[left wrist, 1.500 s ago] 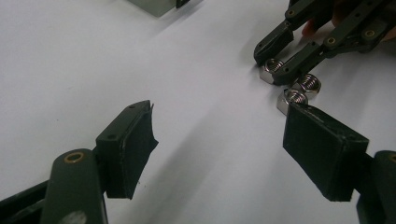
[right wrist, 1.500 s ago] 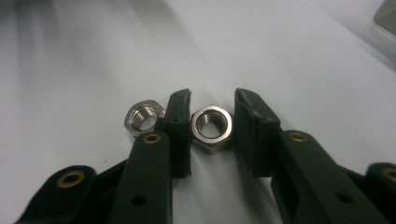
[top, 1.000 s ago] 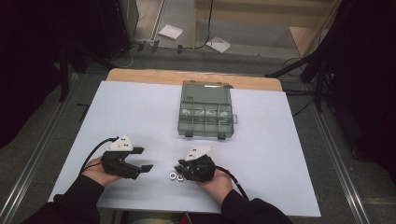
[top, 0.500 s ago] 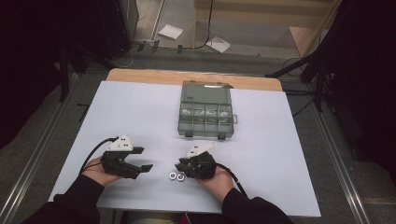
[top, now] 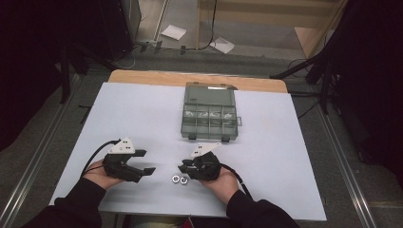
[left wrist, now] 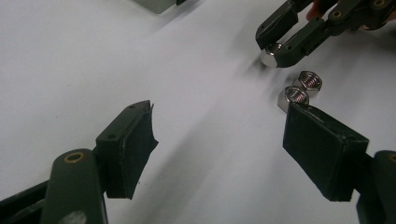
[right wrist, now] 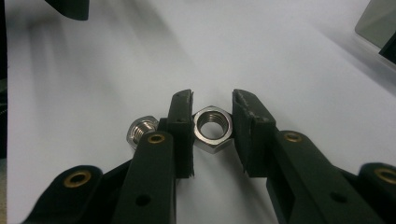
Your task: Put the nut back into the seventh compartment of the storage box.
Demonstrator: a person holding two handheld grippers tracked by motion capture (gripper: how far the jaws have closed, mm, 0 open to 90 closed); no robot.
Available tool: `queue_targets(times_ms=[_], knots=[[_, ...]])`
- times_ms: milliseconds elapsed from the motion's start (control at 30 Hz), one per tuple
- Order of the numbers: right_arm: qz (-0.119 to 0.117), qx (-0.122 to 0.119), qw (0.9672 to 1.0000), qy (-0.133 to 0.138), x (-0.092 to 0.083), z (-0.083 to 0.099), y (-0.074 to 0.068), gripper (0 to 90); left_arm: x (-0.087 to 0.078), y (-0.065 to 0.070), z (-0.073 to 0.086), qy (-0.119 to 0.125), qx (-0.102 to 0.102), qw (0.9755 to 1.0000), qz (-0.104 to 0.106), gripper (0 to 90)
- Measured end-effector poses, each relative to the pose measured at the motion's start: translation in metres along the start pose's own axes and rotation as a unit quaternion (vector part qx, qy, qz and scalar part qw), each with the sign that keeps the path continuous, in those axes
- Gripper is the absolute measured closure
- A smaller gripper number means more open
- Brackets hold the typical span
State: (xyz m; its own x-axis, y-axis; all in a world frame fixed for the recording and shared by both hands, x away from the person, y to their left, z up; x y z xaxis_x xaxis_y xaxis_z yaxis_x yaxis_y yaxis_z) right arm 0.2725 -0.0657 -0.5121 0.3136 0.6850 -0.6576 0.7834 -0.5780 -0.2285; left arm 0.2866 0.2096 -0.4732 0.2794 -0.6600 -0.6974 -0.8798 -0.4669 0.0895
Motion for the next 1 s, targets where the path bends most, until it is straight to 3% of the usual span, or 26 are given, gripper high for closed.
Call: queue_targets(times_ms=[967, 1000], knots=[[0.0, 0.029, 0.9996, 0.001, -0.014, -0.009, 0.009, 71.7, -0.001, 0.0, 0.0, -0.009, 0.001, 1.0, 0.0, 23.9], [0.0, 0.031, 0.9995, 0.001, -0.014, -0.009, 0.009, 71.7, 0.0, 0.0, 0.0, 0.0, 0.0, 1.0, 0.001, 23.9]])
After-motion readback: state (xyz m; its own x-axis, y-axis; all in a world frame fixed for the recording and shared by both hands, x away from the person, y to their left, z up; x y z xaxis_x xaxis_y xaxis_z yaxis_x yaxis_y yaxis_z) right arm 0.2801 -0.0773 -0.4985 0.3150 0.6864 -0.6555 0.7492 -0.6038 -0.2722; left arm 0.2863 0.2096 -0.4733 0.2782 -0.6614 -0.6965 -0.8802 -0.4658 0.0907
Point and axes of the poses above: each handheld gripper's, and its own axes: x roughly forward along the jaws, z roughly out of its underside, y roughly to its right, the point moved 1 cm from there along x, roughly forward along the jaws, and after that the axes turned 2 degrees about x, right-handed, at the moved point
